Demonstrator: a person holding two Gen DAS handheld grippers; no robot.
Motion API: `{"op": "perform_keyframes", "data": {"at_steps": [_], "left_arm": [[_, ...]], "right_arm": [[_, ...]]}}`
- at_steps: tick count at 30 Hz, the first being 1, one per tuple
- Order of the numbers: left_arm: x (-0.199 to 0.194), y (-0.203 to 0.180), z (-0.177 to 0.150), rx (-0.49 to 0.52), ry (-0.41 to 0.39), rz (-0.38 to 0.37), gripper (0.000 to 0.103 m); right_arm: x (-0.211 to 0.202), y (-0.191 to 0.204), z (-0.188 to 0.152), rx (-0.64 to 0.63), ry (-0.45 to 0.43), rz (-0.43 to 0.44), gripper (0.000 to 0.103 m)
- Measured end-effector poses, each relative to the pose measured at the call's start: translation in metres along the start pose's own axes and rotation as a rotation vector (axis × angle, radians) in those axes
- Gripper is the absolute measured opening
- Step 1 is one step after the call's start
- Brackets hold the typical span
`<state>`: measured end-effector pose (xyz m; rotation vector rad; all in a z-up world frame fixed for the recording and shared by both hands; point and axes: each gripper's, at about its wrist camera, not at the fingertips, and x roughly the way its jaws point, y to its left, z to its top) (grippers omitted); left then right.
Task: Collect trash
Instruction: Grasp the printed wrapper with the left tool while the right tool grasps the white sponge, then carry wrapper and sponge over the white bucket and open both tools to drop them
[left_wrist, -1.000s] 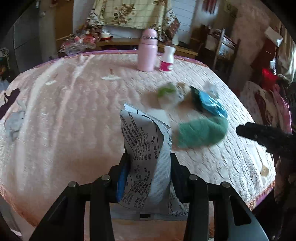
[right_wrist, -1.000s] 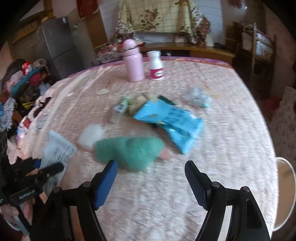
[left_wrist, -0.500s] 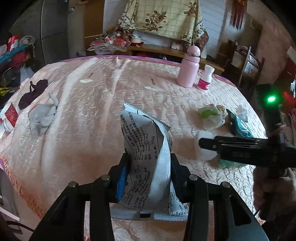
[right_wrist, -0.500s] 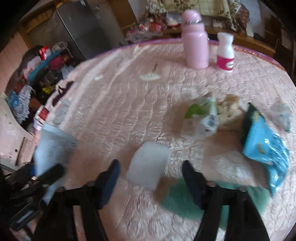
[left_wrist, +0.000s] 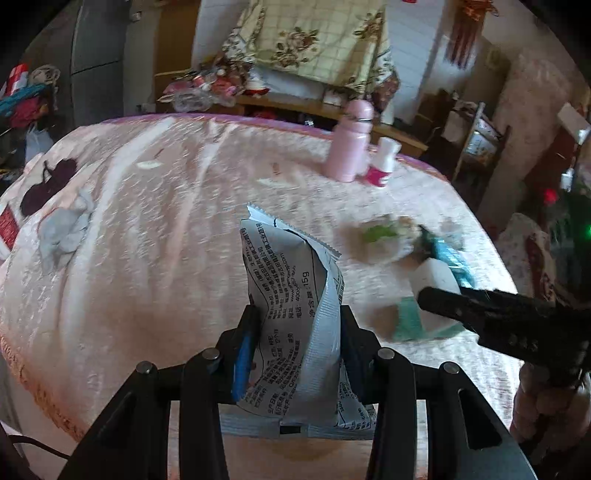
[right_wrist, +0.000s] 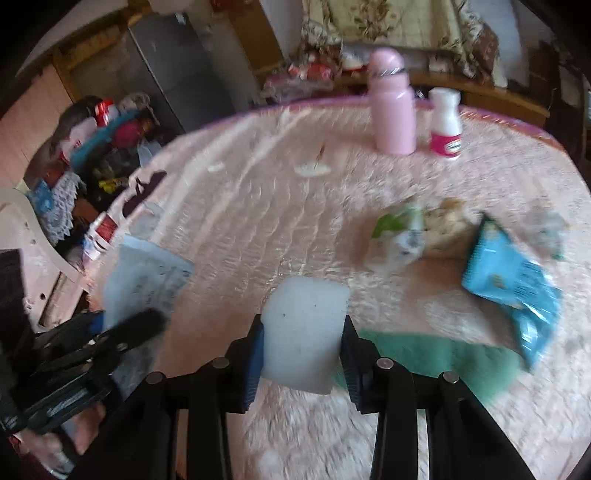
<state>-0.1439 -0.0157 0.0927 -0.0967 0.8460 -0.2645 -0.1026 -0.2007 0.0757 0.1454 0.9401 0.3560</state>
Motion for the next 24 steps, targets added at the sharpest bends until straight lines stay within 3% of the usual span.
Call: {"op": "perform_keyframes", "data": {"at_steps": [5, 14, 24], "left_arm": [[-0.004, -0.054, -0.001, 0.086, -0.008, -0.070, 0.044], [0.005, -0.161, -0.007, 0.230, 0.009, -0.205, 0.044], [0.030, -0.259, -0.019, 0.311, 0.068, -0.310, 0.044]], "right_arm": [[-0.053, -0.033, -0.027, 0.053, -0.054, -0.056, 0.041], [-0.136, -0.127, -0.084, 0.210, -0.106, -0.254, 0.041], [-0.197, -0.213, -0.128, 0.346, -0.147, -0.422, 0.041]]}}
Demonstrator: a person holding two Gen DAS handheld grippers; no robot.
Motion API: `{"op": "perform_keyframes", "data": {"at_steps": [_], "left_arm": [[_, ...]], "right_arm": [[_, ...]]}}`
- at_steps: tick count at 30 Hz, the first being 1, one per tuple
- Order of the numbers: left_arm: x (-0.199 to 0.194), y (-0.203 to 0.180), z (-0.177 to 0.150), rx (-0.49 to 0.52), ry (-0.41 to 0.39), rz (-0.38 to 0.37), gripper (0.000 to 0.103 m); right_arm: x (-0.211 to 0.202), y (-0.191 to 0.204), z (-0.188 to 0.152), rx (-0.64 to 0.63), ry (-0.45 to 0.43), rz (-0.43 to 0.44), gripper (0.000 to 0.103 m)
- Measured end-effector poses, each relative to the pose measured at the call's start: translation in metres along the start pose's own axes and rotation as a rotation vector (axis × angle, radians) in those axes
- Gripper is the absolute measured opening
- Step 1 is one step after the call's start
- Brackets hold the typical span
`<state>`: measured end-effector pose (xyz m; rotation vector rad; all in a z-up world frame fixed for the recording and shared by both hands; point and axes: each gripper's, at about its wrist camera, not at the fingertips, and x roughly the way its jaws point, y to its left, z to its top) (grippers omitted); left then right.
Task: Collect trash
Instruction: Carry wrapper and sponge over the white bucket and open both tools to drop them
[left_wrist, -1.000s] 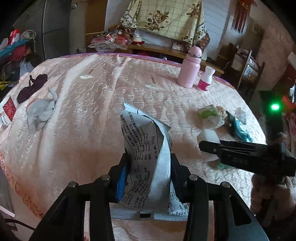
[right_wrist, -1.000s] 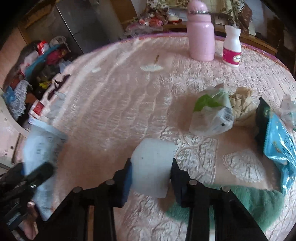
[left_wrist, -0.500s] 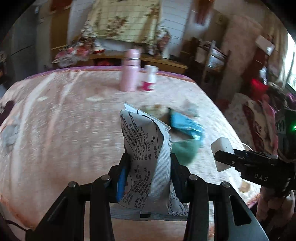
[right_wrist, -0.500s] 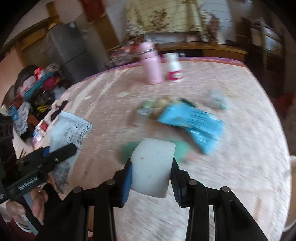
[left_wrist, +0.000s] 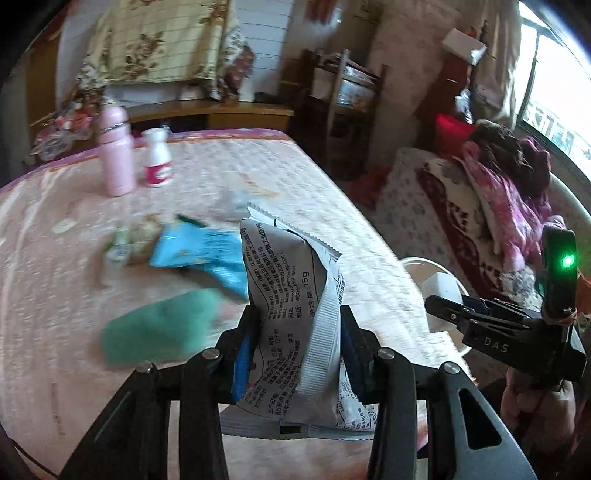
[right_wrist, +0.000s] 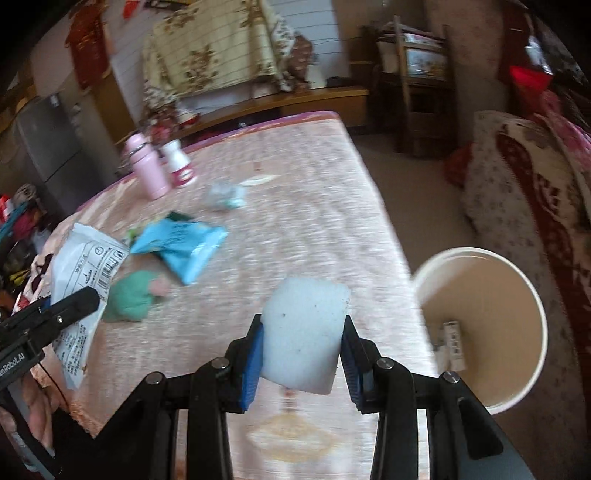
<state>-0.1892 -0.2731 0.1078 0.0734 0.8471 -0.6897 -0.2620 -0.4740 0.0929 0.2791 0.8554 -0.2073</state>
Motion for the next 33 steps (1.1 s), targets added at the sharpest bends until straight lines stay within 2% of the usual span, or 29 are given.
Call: {"op": "perform_keyframes", "data": {"at_steps": [5, 12, 19, 25, 31, 32, 33], "left_arm": [[0.028, -0.048, 0.009, 0.051, 0.027, -0.049, 0.045], [0.073, -0.106, 0.020, 0.120, 0.068, -0.069, 0.045], [0.109, -0.144, 0.030, 0.152, 0.110, -0.109, 0.045], [0.136, -0.166, 0.041, 0.134, 0.150, -0.191, 0.047], [0.153, -0.185, 0.044, 0.121, 0.173, -0.280, 0.065], [0.155, -0.186, 0.044, 0.121, 0.174, -0.279, 0.071], [0.156, -0.187, 0.043, 0.123, 0.171, -0.269, 0.071]], "right_arm": [[-0.011, -0.047, -0.001, 0.060, -0.023, -0.058, 0.041], [-0.019, -0.112, -0.007, 0.151, -0.036, -0.145, 0.041], [-0.015, -0.168, -0.013, 0.249, -0.022, -0.201, 0.042], [-0.010, -0.195, -0.016, 0.285, -0.015, -0.262, 0.043], [0.001, -0.216, -0.020, 0.363, -0.030, -0.295, 0.063], [0.001, -0.218, -0.021, 0.376, -0.031, -0.293, 0.066], [0.001, -0.220, -0.021, 0.386, -0.036, -0.295, 0.070]]}}
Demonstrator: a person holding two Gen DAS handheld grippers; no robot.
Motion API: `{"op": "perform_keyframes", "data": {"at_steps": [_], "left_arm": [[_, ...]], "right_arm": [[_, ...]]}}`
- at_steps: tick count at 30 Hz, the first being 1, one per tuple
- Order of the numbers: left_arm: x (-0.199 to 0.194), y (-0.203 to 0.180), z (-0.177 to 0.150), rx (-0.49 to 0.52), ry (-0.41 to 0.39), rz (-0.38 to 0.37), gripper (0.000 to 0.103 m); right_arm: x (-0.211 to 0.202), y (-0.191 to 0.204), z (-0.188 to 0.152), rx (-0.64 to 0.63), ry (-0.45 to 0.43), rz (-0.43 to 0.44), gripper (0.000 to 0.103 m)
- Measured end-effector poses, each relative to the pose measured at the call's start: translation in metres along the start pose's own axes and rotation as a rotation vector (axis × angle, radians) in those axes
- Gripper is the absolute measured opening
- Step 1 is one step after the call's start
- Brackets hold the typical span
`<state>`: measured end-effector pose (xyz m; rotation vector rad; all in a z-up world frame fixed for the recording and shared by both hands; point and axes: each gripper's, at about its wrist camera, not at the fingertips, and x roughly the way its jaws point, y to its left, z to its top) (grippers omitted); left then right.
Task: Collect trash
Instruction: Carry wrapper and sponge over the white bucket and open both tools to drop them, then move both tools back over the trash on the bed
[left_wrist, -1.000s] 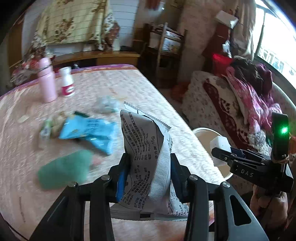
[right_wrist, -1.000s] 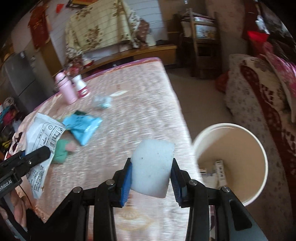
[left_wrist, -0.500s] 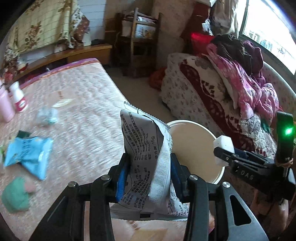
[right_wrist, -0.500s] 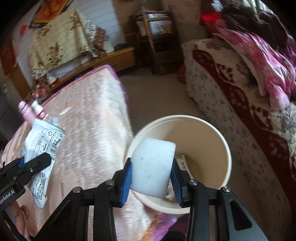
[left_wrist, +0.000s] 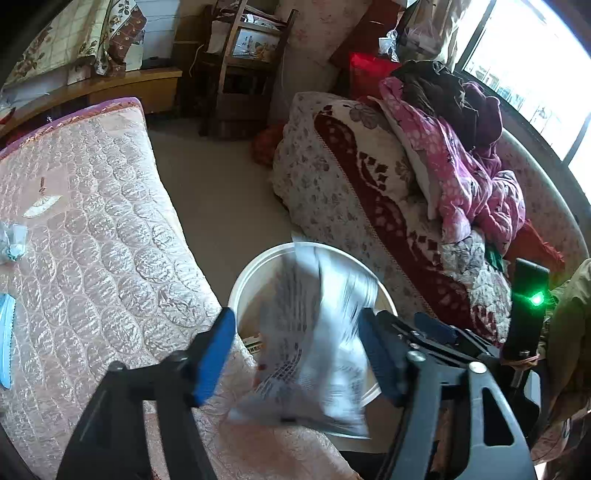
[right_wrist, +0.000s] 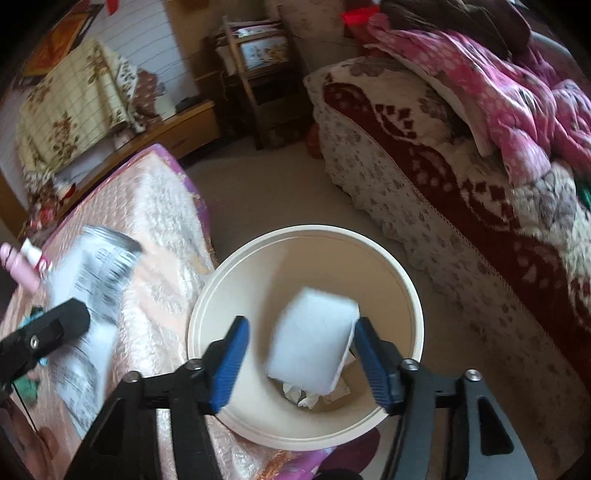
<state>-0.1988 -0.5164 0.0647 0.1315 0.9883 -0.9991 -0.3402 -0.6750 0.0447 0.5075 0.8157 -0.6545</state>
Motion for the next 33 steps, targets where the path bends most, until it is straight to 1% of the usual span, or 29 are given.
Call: {"op": "perform_keyframes", "data": {"at_steps": [4, 9, 13, 18, 20, 24, 33], "left_arm": [[-0.004, 0.006, -0.002, -0.003, -0.010, 0.045, 0.072], [-0.021, 0.015, -0.008, 0.001, -0.045, 0.092, 0.072], [-0.037, 0.017, -0.013, 0.041, -0.075, 0.132, 0.072], [-0.064, 0.020, -0.021, 0.086, -0.141, 0.177, 0.072], [-0.075, 0.023, -0.024, 0.103, -0.169, 0.207, 0.072], [-0.091, 0.029, -0.028, 0.111, -0.187, 0.226, 0.072], [-0.124, 0.054, -0.040, 0.064, -0.220, 0.253, 0.072]], "right_arm": [[-0.002, -0.006, 0.002, 0.028, -0.017, 0.007, 0.071], [-0.003, -0.002, 0.001, 0.012, -0.021, 0.012, 0.071], [-0.009, 0.006, 0.001, -0.015, -0.042, 0.006, 0.071], [-0.025, 0.023, 0.001, -0.051, -0.072, 0.001, 0.071], [-0.031, 0.028, 0.001, -0.059, -0.074, 0.001, 0.071], [-0.044, 0.039, 0.001, -0.067, -0.092, 0.010, 0.072], [-0.067, 0.081, -0.003, -0.152, -0.111, 0.033, 0.072]]}}
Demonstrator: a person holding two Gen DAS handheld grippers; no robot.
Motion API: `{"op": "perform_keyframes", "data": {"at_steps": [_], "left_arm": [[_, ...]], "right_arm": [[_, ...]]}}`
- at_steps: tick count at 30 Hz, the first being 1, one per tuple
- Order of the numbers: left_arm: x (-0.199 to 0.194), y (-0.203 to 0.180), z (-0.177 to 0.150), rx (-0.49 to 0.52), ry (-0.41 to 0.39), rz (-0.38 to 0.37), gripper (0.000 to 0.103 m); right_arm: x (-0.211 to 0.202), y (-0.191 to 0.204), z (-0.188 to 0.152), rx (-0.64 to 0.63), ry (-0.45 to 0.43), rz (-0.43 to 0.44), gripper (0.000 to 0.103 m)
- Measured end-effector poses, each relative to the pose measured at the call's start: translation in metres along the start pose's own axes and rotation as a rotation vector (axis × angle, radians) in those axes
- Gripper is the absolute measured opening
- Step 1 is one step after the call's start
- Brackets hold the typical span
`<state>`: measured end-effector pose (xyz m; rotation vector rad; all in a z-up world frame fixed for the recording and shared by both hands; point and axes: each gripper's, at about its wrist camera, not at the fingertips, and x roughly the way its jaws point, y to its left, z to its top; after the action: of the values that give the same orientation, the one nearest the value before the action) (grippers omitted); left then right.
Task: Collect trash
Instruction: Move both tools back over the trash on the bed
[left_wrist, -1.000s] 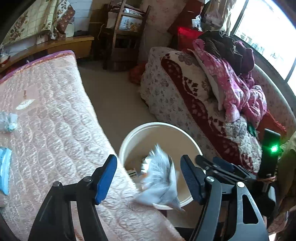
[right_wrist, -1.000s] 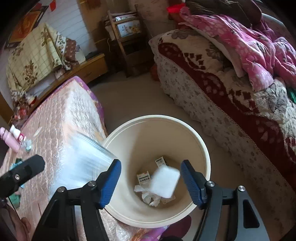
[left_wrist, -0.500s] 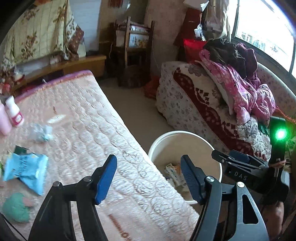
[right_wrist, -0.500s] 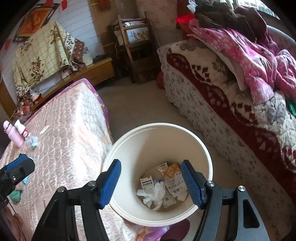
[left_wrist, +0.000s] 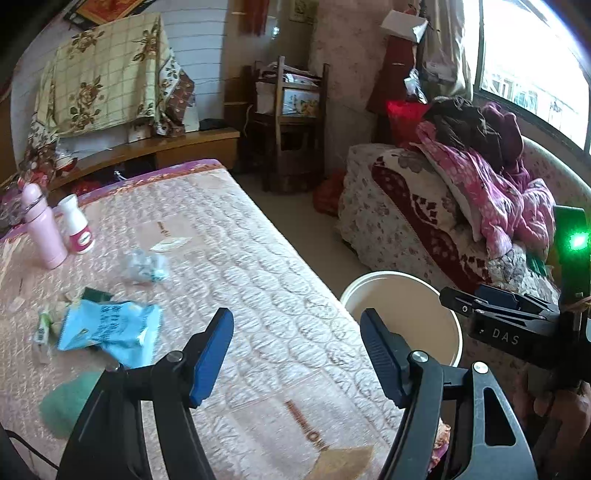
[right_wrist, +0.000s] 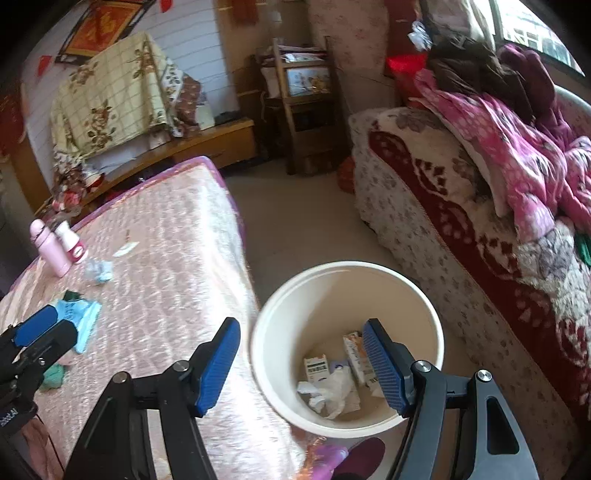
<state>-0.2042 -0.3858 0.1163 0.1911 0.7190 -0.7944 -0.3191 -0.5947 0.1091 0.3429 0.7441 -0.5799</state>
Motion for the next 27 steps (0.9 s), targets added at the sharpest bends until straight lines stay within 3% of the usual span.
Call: {"op": "perform_keyframes", "data": {"at_steps": [16, 27], "left_arm": [[-0.061, 0.107, -0.027, -0.110, 0.000, 0.139, 0.072], [-0.119, 0.191, -0.069, -0.203, 0.033, 0.262, 0.072]], "right_arm": [[-0.010, 0.105, -0.012, -0.151, 0.024, 0.114, 0.072], [-0.007, 0.178, -0.021, -0.252, 0.051, 0.218, 0.072]]}}
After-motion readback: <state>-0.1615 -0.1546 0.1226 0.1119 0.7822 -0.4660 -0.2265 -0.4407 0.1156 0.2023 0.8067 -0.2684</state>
